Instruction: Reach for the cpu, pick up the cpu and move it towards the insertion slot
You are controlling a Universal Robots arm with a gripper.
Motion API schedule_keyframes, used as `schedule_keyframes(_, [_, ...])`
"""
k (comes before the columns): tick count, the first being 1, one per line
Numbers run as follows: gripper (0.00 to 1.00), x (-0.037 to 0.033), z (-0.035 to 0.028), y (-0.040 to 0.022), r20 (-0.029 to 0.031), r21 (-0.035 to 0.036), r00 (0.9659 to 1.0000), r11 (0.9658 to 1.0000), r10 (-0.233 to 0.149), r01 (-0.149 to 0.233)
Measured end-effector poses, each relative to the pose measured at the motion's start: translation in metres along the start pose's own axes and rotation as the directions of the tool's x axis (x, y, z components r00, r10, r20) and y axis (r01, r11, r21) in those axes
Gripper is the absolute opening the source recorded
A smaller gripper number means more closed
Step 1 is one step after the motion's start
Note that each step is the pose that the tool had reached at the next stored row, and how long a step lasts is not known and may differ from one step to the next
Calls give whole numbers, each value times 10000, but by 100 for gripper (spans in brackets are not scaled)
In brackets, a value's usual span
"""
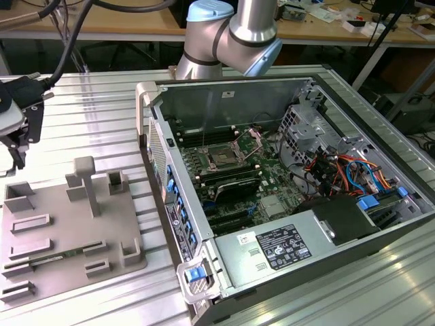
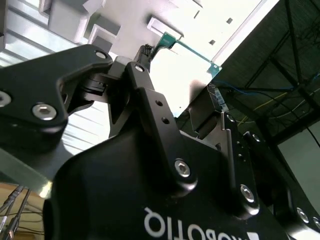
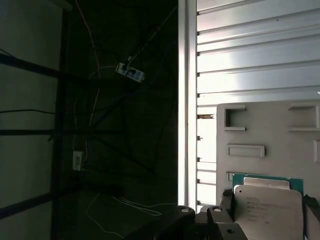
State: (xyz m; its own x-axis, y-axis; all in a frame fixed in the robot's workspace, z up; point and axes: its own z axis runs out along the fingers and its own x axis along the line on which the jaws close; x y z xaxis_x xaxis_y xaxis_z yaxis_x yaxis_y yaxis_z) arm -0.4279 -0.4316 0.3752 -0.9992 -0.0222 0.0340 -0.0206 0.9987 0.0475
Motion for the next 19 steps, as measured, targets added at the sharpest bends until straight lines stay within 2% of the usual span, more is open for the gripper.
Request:
schedule_keyframes(8, [55,-165,-5,-3,1,-1,10000,10000,0,0])
schedule_keyframes(19, [55,-181,-6,-4,0,2,10000,10000,0,0])
